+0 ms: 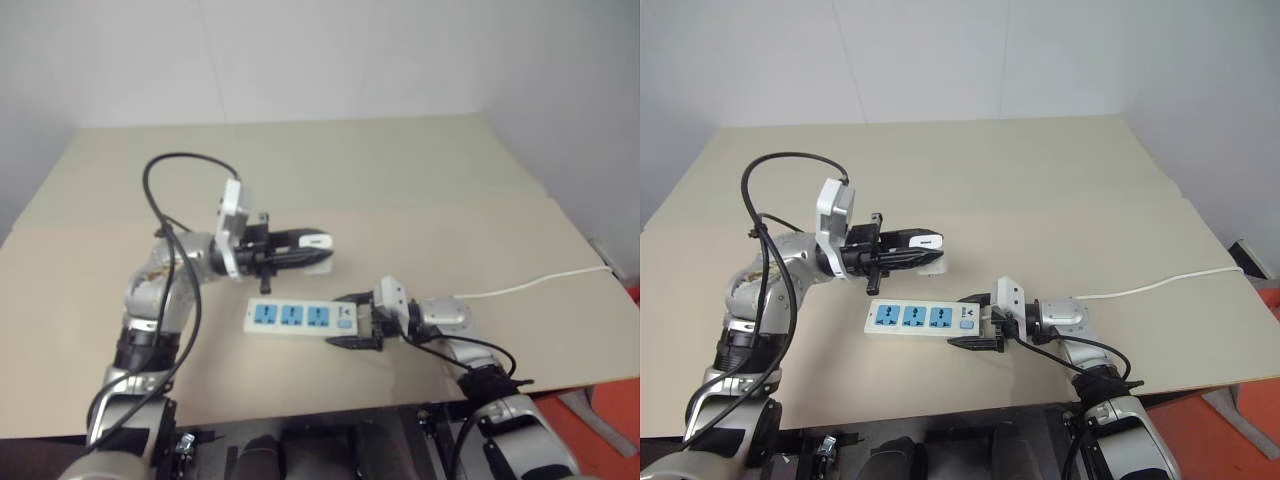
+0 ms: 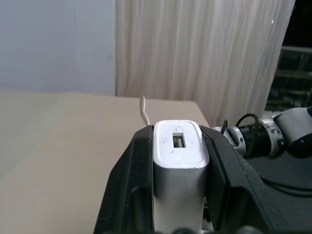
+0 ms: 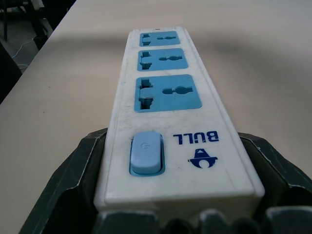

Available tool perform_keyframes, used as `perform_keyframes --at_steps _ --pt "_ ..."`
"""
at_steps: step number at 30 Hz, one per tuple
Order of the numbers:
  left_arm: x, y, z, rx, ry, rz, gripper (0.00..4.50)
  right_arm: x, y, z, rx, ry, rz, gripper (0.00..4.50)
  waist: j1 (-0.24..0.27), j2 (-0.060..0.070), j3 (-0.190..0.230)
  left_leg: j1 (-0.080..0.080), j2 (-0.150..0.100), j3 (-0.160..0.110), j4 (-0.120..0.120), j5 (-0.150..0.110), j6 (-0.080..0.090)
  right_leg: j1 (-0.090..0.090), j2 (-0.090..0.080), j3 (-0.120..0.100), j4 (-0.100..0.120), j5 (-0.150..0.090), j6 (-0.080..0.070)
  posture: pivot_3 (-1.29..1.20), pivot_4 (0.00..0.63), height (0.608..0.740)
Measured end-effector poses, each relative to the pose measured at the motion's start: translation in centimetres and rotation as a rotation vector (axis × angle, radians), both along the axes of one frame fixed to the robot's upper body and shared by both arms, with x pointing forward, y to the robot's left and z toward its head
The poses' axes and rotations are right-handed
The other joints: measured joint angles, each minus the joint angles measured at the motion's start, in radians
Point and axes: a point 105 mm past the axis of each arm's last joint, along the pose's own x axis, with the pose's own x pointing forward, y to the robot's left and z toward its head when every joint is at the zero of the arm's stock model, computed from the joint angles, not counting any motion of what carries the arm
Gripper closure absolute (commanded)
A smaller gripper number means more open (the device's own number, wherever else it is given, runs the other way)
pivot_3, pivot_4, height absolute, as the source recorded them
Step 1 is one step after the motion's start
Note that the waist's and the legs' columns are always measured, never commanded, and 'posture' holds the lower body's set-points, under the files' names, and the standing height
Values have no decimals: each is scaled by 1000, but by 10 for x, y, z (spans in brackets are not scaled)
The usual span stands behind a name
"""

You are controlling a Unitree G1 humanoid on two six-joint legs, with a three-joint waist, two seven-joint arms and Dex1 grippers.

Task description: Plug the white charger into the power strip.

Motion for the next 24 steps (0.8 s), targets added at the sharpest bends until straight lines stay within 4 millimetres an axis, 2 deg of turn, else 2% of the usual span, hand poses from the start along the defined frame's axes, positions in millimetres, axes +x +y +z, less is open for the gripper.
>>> perform_keyframes --at_steps 15,20,24 --pt "-11 0 -34 39 120 -29 3478 0 0 0 0 2 -4 1054 2 0 0 0 0 0 0 0 0 0 0 0 -1 0 0 0 150 740" --pt "-12 -2 -50 71 150 -22 3478 1 0 0 0 2 -6 1054 2 0 0 0 0 0 0 0 0 0 0 0 -2 0 0 0 150 740" --pt "-10 -5 -55 84 137 -12 3478 1 0 0 1 3 -8 1054 2 0 0 1 0 0 0 0 0 0 0 0 -2 0 0 0 150 740"
